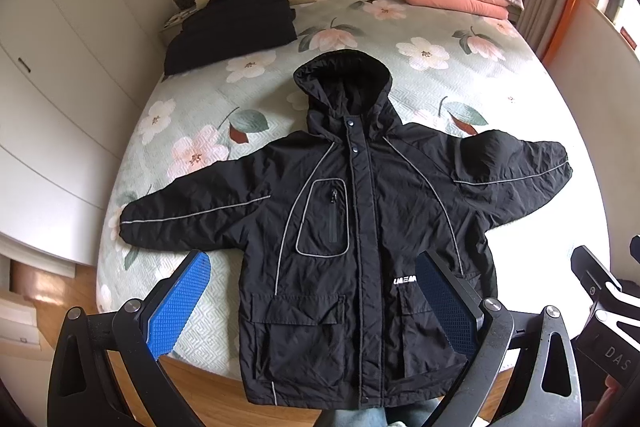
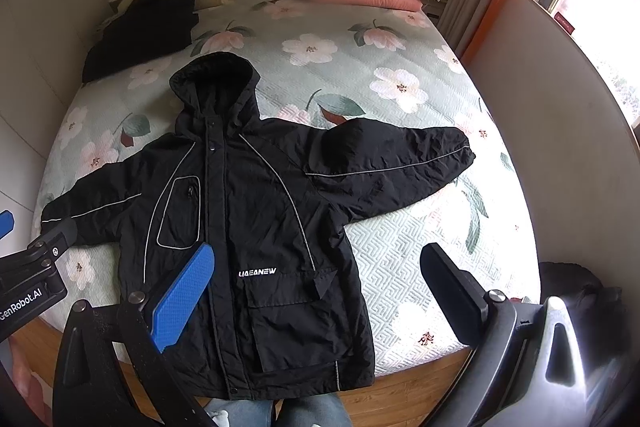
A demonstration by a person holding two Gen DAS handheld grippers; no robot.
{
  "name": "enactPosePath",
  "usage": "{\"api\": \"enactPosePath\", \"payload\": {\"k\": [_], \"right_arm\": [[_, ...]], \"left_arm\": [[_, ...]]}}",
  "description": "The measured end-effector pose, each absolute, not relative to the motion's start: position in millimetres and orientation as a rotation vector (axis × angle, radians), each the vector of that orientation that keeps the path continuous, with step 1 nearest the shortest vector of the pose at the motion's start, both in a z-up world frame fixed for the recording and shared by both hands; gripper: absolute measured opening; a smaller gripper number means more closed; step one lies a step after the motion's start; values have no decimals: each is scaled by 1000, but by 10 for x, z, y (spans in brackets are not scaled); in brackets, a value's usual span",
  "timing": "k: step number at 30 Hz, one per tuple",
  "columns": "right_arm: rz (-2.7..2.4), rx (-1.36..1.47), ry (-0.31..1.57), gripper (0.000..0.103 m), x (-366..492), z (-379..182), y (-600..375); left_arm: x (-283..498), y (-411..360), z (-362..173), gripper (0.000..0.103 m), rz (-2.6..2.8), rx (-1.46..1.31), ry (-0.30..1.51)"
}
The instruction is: Fold large clothes
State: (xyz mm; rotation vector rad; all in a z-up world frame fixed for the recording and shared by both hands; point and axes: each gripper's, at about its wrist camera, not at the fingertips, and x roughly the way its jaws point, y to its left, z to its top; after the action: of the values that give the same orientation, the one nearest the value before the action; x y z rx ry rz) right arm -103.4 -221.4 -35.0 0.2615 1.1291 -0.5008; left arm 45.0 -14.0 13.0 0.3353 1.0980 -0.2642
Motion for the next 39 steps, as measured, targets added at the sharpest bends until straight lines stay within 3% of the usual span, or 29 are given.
{"api": "enactPosePath", "payload": {"k": [29,39], "right_arm": [[-554,242,1219,103,-583,-578,-2233],[-563,298,1187,103,-721,-749,-3008]], "left_arm": [[1020,-262,-186,102,-318,362,1149],[919,-566,-313,102,-276,370,1160]]}}
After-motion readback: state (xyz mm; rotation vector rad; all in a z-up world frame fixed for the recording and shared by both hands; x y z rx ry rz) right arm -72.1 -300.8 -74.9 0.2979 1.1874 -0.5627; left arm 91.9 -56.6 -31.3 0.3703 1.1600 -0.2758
